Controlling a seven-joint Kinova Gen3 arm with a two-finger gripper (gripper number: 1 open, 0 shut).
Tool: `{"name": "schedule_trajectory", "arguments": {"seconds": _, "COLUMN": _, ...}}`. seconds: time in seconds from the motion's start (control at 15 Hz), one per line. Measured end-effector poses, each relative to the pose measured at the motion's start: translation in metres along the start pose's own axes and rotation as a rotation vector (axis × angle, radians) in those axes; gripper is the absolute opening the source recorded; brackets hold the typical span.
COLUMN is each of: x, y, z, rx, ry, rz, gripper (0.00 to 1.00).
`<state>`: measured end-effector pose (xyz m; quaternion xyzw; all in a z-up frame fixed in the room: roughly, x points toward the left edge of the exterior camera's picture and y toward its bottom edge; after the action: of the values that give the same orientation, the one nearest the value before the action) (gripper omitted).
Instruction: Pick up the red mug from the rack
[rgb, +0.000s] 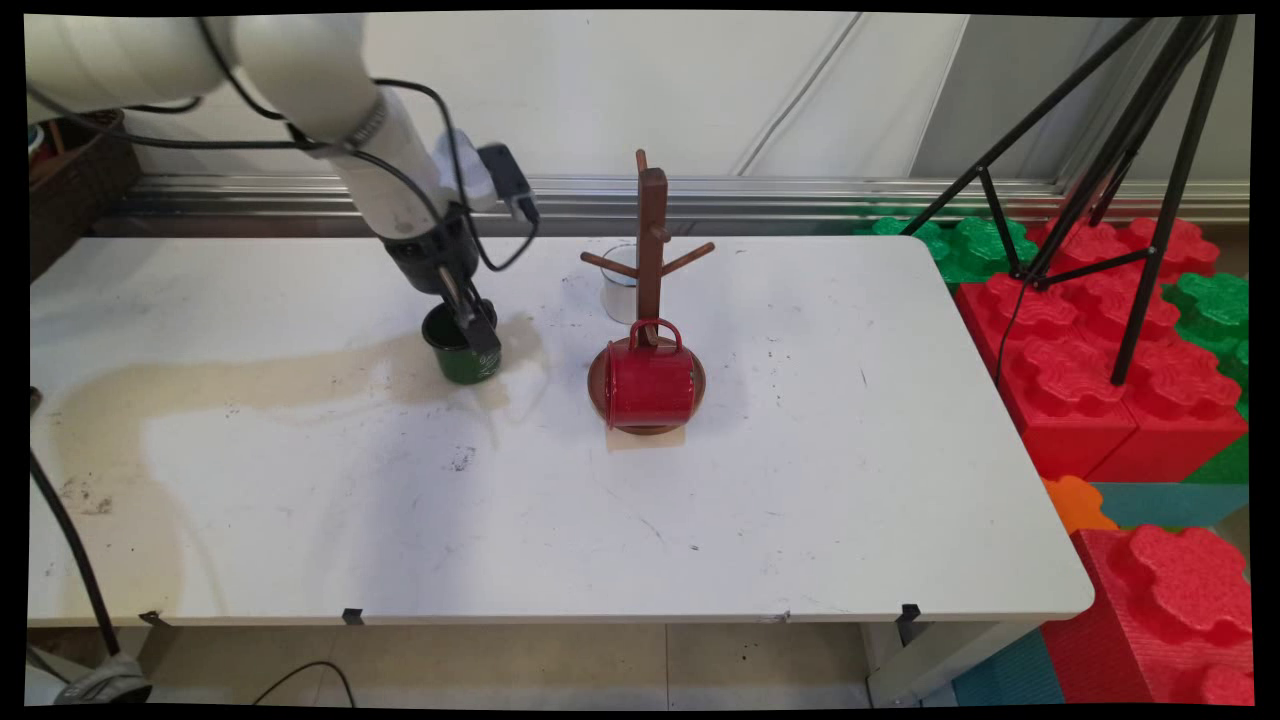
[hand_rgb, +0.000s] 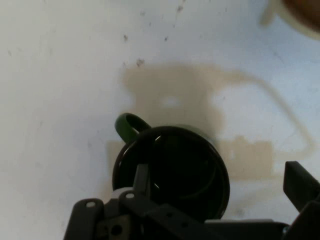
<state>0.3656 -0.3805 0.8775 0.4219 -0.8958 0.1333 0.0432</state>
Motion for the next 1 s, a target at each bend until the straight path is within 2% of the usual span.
{"name": "schedule_trajectory", "arguments": {"seconds": 0.53, "x": -0.042, "y": 0.001, "z": -0.055, "rx": -0.012, "ry": 0.181, "rz": 0.019, "gripper": 1.0}}
{"name": "schedule_trajectory", "arguments": {"seconds": 0.6, "x": -0.05, "y": -0.006, "z": -0.061, "rx": -0.015, "ry": 0.207, "rz": 0.02, "gripper": 1.0}}
{"name": "schedule_trajectory", "arguments": {"seconds": 1.0, "x": -0.101, "y": 0.002, "z": -0.095, "rx": -0.053, "ry": 0.302, "rz": 0.063, "gripper": 1.0}}
